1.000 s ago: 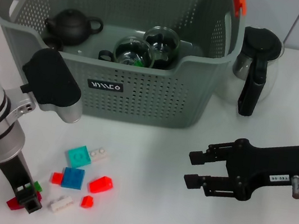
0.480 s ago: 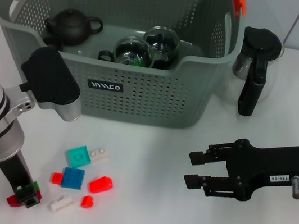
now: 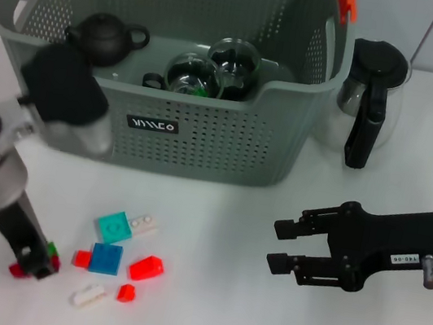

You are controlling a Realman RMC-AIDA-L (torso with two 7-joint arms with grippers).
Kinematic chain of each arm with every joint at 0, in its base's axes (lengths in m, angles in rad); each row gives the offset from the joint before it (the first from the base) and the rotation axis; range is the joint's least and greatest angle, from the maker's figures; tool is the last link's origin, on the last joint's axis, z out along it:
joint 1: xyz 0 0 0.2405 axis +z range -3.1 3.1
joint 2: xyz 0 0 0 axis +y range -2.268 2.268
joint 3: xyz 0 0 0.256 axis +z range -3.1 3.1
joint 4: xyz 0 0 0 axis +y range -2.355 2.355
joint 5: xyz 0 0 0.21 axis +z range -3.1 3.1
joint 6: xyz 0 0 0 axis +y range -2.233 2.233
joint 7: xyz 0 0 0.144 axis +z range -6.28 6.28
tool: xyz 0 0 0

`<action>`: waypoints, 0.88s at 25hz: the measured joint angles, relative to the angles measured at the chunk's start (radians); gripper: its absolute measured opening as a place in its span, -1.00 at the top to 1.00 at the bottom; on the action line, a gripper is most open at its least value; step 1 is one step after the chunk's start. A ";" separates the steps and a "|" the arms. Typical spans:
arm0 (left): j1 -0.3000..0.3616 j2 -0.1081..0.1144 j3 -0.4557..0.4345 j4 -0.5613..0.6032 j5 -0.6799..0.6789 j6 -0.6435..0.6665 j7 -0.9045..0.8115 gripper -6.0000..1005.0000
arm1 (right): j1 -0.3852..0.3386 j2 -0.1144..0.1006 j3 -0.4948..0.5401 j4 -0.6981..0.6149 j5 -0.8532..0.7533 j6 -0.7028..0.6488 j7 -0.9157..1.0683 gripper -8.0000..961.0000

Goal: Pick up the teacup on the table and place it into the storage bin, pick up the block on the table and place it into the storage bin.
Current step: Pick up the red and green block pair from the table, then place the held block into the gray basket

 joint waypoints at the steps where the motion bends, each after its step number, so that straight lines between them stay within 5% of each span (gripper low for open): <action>1: -0.005 -0.001 -0.032 0.033 -0.004 0.028 0.015 0.27 | 0.000 0.000 0.000 0.000 0.000 0.000 0.000 -0.18; 5: -0.068 -0.005 -0.274 0.193 -0.101 0.196 0.111 0.27 | 0.000 0.000 0.000 0.000 0.000 -0.001 0.000 -0.18; 8: -0.136 0.019 -0.443 0.235 -0.208 0.263 0.144 0.27 | 0.000 0.000 0.000 0.000 0.000 -0.001 0.000 -0.18; 14: -0.204 0.115 -0.537 0.192 -0.471 0.263 0.121 0.27 | 0.000 -0.001 0.000 0.000 0.000 -0.002 0.004 -0.18; 19: -0.267 0.118 -0.640 0.169 -0.547 0.228 0.160 0.27 | 0.003 -0.001 0.000 0.000 0.000 -0.002 0.004 -0.18; 22: -0.314 0.114 -0.646 0.100 -0.557 0.067 0.190 0.27 | 0.006 -0.001 0.000 0.000 0.000 -0.002 0.004 -0.18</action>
